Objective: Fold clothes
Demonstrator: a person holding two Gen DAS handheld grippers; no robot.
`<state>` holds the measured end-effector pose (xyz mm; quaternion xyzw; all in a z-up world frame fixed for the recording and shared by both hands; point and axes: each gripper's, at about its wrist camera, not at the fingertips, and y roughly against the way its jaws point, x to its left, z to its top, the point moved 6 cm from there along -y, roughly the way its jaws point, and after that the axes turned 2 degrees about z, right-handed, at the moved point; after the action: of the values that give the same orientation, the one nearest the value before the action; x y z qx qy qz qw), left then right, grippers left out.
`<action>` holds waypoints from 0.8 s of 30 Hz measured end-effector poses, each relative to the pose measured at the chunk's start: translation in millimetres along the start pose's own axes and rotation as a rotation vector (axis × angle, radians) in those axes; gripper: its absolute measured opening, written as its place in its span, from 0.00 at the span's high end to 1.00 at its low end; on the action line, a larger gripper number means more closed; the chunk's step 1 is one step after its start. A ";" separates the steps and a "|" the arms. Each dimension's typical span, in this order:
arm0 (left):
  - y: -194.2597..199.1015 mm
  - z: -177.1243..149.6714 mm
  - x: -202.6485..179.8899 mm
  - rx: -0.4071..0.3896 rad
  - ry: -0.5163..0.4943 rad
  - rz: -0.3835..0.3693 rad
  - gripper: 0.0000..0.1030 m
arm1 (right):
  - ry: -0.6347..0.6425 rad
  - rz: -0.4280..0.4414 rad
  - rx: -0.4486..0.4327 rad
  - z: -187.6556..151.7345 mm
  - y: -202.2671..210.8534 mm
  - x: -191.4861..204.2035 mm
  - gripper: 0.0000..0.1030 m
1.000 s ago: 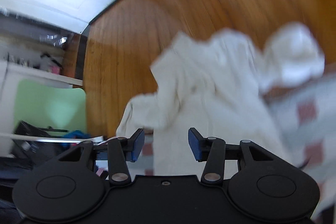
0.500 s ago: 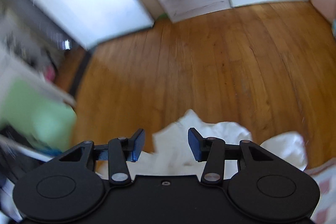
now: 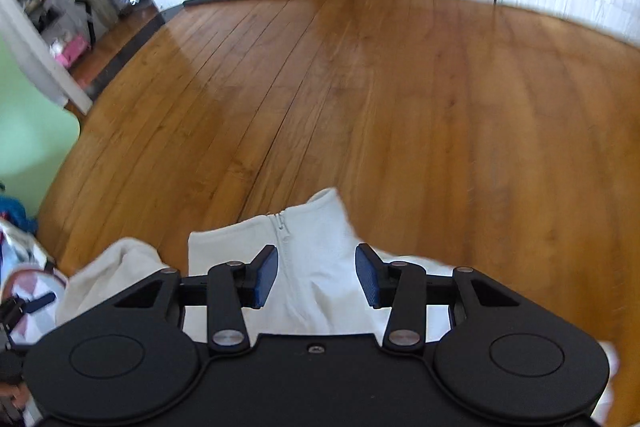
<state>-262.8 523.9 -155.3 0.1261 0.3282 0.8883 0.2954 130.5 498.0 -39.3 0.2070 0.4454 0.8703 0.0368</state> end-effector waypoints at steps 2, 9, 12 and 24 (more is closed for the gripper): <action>-21.7 -6.0 6.5 0.007 0.056 -0.028 0.37 | -0.027 0.033 0.001 -22.6 -27.7 -2.4 0.54; -83.8 -22.9 -11.5 0.289 -0.014 -0.007 0.26 | 0.028 -0.092 0.081 -36.3 -74.9 -28.6 0.50; -82.3 -57.1 -1.4 0.314 0.038 0.136 0.26 | 0.044 -0.151 0.082 -30.9 -71.0 -36.5 0.50; -86.8 -74.5 40.5 0.189 0.716 -0.267 0.73 | 0.289 -0.034 0.063 -56.9 -48.7 7.4 0.40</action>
<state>-287.7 563.5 -267.2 -0.2091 0.5045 0.7957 0.2621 95.5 485.8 -104.8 0.0732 0.4766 0.8759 -0.0194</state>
